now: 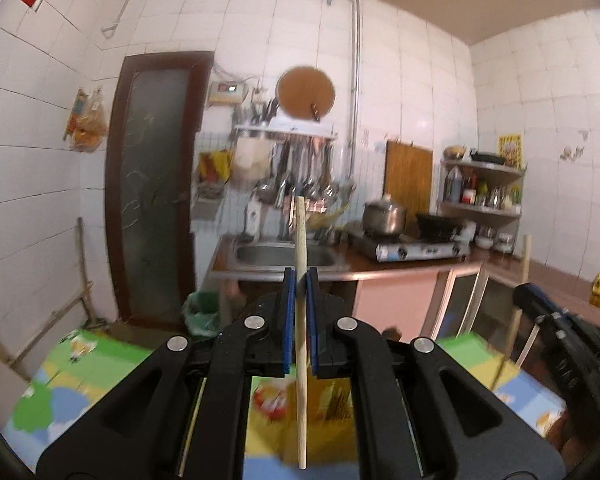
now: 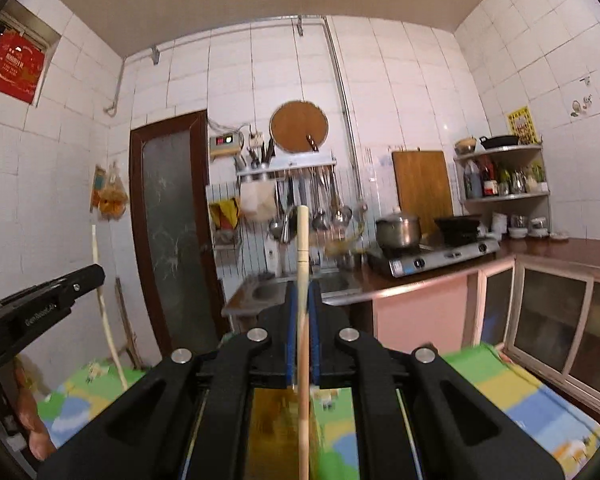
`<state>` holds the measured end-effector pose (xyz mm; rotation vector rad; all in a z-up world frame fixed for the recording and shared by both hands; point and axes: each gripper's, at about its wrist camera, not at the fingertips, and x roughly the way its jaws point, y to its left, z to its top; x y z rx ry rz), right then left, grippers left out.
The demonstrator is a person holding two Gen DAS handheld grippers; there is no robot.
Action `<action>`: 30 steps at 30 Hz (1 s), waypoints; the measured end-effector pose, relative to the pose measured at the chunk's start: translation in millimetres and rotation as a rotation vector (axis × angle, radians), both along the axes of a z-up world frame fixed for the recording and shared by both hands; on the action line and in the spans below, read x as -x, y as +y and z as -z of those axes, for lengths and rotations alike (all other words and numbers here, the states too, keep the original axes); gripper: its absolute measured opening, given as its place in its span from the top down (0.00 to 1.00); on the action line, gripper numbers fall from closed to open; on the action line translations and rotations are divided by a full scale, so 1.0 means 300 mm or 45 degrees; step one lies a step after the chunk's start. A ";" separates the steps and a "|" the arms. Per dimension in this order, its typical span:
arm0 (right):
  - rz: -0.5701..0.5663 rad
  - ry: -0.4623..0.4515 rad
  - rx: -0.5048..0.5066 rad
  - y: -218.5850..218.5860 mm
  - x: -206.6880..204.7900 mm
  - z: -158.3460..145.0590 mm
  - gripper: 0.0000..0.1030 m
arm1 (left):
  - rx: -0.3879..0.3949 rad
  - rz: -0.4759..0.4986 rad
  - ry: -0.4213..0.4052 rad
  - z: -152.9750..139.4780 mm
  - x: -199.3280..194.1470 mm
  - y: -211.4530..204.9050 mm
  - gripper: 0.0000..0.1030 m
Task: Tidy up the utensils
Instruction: 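Lift the chopstick with the right gripper and carry it over the yellow holder, then open the right gripper to drop the chopstick into the holder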
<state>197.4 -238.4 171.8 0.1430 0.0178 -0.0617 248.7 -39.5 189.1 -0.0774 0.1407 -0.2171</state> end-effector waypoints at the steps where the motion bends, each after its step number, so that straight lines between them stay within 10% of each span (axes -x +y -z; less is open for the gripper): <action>1: -0.001 -0.010 -0.003 0.001 -0.027 -0.008 0.94 | 0.015 0.015 -0.018 -0.010 -0.041 -0.011 0.96; 21: -0.037 0.099 0.098 0.074 -0.332 0.274 0.94 | -0.053 -0.023 0.084 0.285 -0.363 -0.099 0.95; 24: -0.015 0.169 0.111 0.065 -0.304 0.256 0.91 | -0.043 -0.047 0.118 0.255 -0.335 -0.058 0.53; 26: 0.008 0.200 0.110 0.056 -0.278 0.233 0.31 | -0.013 -0.074 0.114 0.218 -0.284 -0.018 0.31; 30: 0.053 0.215 0.118 0.031 -0.174 0.185 0.20 | -0.032 -0.082 0.195 0.173 -0.192 0.040 0.14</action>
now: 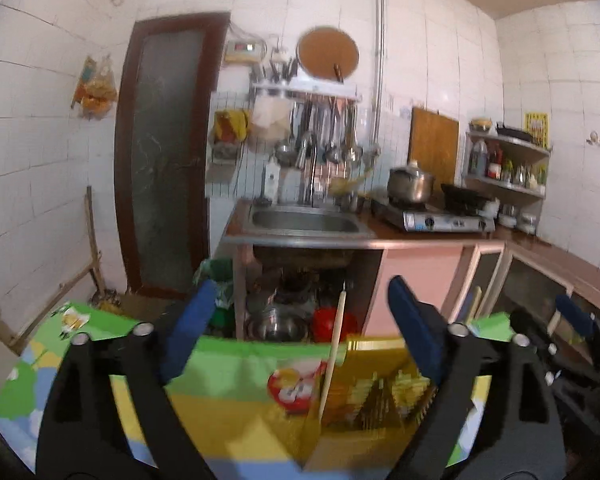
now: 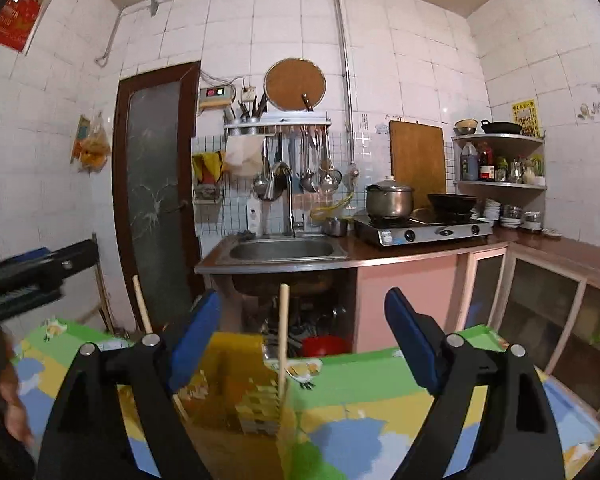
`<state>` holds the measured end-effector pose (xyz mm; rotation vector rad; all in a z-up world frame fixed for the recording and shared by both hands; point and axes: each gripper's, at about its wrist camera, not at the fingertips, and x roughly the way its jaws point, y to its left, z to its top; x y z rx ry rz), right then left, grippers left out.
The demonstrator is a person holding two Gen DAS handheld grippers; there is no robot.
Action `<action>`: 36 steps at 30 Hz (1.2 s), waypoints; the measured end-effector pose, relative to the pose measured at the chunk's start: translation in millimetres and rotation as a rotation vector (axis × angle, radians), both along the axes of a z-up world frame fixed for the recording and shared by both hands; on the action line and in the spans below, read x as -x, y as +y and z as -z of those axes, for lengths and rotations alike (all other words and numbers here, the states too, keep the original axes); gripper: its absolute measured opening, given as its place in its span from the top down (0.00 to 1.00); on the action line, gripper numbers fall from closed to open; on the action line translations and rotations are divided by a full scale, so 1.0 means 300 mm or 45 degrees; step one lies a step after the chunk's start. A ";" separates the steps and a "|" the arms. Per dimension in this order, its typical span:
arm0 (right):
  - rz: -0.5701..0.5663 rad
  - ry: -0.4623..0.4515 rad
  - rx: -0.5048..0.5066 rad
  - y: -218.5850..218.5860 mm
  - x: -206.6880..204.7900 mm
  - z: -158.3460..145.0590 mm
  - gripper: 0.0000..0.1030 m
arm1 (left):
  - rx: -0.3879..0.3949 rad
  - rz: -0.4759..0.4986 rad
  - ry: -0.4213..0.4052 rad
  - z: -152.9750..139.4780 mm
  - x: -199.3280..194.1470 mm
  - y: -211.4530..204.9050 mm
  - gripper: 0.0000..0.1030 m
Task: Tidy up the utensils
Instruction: 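Open the right gripper to drop the chopstick into the holder, then move the right tool back down to the remaining chopsticks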
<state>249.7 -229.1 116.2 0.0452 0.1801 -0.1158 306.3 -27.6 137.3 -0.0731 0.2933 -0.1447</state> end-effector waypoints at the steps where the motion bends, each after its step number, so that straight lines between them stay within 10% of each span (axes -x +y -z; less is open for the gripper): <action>1: 0.006 0.014 0.004 -0.004 0.020 -0.008 0.19 | 0.000 -0.009 0.013 -0.006 0.027 0.016 0.12; 14: 0.064 0.364 -0.053 -0.070 0.311 0.176 0.16 | -0.059 -0.108 0.254 0.207 0.351 0.182 0.05; 36: 0.088 0.756 -0.092 -0.030 0.346 0.518 0.16 | -0.156 -0.041 0.635 0.608 0.364 0.104 0.05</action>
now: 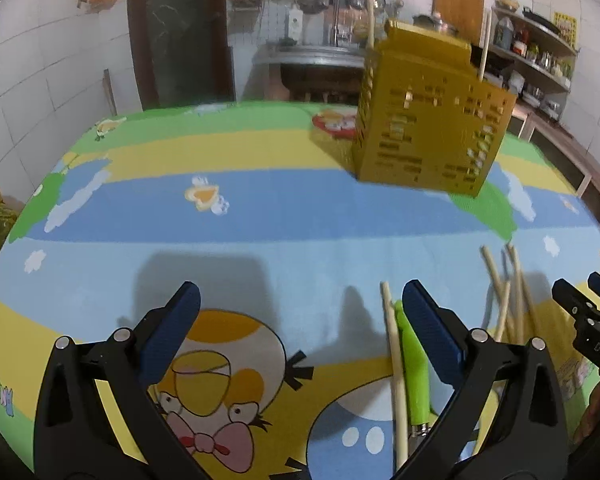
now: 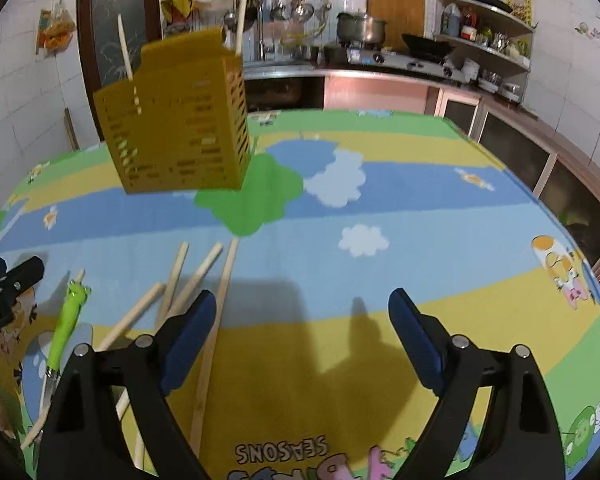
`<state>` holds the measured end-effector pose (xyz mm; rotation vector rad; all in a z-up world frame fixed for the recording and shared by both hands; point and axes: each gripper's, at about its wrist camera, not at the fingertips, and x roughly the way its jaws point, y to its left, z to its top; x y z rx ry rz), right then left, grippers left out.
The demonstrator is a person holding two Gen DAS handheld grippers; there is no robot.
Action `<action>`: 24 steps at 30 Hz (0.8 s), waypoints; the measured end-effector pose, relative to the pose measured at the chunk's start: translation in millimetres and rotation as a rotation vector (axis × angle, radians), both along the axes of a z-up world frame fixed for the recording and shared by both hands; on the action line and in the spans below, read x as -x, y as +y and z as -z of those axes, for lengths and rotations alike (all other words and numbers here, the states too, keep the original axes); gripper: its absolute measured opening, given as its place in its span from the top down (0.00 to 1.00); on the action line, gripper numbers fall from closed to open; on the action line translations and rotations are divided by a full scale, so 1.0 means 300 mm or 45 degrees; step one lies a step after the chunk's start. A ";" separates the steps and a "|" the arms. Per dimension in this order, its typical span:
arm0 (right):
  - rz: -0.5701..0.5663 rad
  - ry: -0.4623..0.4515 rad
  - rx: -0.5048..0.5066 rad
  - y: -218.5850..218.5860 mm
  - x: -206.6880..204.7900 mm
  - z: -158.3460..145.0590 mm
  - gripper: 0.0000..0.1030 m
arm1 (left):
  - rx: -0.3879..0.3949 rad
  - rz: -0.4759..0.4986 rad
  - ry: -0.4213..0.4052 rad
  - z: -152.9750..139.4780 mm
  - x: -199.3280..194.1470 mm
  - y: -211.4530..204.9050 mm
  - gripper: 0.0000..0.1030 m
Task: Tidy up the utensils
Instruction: 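Move the right tool back down to the remaining chopsticks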
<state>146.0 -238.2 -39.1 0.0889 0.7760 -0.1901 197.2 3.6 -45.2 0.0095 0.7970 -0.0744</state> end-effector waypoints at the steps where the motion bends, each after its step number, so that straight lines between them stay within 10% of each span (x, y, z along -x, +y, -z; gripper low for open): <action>1: -0.007 0.012 0.002 0.006 -0.004 0.005 0.16 | -0.015 0.004 0.020 0.015 -0.004 -0.004 0.05; 24: -0.023 0.109 0.065 0.056 -0.039 0.036 0.16 | -0.048 0.055 0.123 0.066 -0.001 -0.035 0.05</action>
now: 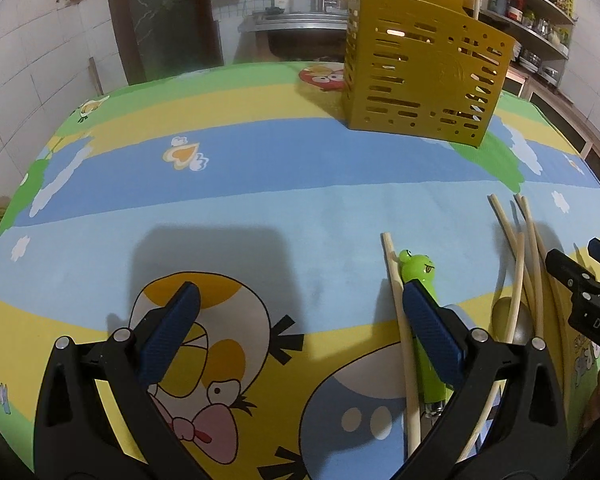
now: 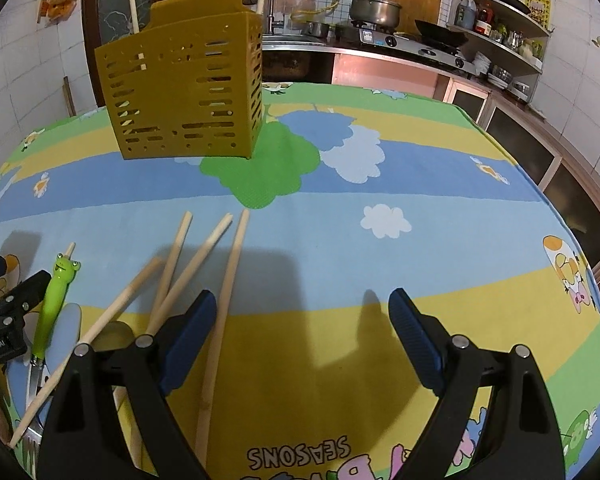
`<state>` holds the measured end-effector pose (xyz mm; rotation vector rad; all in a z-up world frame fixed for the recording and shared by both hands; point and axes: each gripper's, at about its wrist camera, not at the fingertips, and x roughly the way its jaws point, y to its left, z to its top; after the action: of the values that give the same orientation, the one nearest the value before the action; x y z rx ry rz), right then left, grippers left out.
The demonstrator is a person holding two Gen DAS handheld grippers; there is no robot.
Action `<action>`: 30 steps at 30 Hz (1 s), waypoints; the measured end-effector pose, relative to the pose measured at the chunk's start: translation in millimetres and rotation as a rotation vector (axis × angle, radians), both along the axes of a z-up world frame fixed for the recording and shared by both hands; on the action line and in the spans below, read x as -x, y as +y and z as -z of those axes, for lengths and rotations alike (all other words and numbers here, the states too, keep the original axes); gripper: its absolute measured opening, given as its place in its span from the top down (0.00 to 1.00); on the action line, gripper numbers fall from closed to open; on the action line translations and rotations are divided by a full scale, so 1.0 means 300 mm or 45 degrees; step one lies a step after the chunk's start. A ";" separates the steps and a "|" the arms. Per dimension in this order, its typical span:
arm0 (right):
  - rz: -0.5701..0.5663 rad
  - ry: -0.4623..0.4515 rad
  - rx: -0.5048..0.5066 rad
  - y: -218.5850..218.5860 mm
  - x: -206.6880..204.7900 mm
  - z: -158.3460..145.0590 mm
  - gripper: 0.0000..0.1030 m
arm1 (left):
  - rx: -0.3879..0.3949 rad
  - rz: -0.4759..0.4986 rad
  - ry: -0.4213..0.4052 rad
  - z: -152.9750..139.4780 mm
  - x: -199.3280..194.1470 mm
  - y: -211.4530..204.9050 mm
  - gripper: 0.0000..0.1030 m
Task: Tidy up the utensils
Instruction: 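Move the right tool back down to the remaining chopsticks, then close the right gripper on another wooden chopstick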
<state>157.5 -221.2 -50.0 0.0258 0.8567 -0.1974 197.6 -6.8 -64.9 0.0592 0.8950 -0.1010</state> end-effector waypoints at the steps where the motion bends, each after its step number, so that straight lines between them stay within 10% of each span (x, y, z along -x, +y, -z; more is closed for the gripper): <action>1: -0.001 0.001 0.003 0.001 -0.001 0.000 0.16 | 0.002 0.000 0.002 0.000 -0.001 0.000 0.05; 17: 0.026 0.046 -0.052 0.018 -0.025 0.021 0.21 | 0.011 -0.032 0.054 0.016 -0.017 -0.017 0.08; 30: 0.015 0.044 -0.084 0.041 -0.042 0.007 0.59 | 0.012 0.056 0.099 -0.018 0.007 -0.097 0.60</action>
<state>170.1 -208.9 -52.1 0.0891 0.8977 -0.1811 195.4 -36.1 -59.5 0.0669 0.9711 -0.1492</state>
